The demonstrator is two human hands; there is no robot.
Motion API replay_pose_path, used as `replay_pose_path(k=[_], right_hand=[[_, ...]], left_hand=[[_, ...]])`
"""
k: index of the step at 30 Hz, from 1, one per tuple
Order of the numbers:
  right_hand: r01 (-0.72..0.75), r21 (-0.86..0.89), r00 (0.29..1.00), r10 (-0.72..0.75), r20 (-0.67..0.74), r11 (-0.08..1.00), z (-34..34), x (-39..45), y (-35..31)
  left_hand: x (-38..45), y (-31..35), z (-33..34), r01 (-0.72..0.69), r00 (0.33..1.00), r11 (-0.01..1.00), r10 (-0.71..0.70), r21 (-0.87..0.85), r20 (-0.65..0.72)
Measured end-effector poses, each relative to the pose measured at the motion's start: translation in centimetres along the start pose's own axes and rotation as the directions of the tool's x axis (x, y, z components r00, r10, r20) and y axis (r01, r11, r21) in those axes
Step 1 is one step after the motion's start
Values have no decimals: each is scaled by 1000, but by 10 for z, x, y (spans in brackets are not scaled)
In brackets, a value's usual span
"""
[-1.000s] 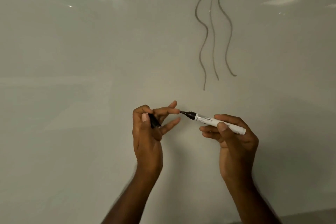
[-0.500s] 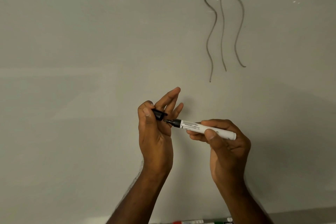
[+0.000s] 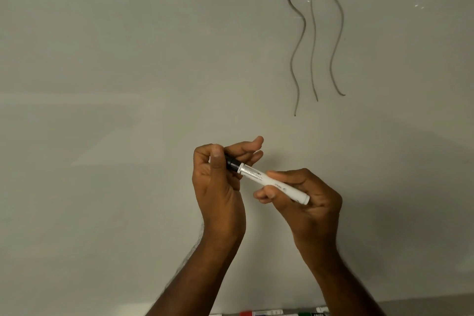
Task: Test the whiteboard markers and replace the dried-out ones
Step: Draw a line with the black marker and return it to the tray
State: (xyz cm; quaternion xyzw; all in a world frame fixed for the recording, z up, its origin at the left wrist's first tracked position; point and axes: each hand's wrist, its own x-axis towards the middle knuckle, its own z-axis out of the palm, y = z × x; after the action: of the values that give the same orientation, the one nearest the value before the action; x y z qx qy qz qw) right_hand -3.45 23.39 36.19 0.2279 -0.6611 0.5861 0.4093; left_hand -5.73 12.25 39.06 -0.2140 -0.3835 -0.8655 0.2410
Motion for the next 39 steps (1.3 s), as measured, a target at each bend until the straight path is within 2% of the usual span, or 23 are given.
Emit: replay_pose_path(k=[6,11,21,25,28,31,33,39], right_hand=[[0,-30,1000,0,-2,1000,-4,4,3],[-1,-12,1000,1,16,1000,-4,3,1],[-163,145,985,153,81,976,-4,0,-8],[-151,144,981,129,147,978,-13,5,-11],[-178,164,972,147,185,970,-25,10,-7],[-189,134,956,150,253,973,-33,6,5],[-185,88,938,149,313,979,-33,-5,13],[-102,-159,878,164,450,982,-3,-40,36]], left_hand=[[1,5,8,87,996,994,-88,-64,-20],[1,5,7,50,999,997,-49,-56,25],[-5,2,7,-34,998,999,36,-37,60],[-4,-1,0,-11,985,1000,15,-24,172],[3,4,-17,5,966,981,-55,194,251],[3,16,-41,15,956,890,-145,455,254],[-3,25,-57,43,950,841,-202,539,240],[-22,58,-119,-18,926,644,-278,765,256]])
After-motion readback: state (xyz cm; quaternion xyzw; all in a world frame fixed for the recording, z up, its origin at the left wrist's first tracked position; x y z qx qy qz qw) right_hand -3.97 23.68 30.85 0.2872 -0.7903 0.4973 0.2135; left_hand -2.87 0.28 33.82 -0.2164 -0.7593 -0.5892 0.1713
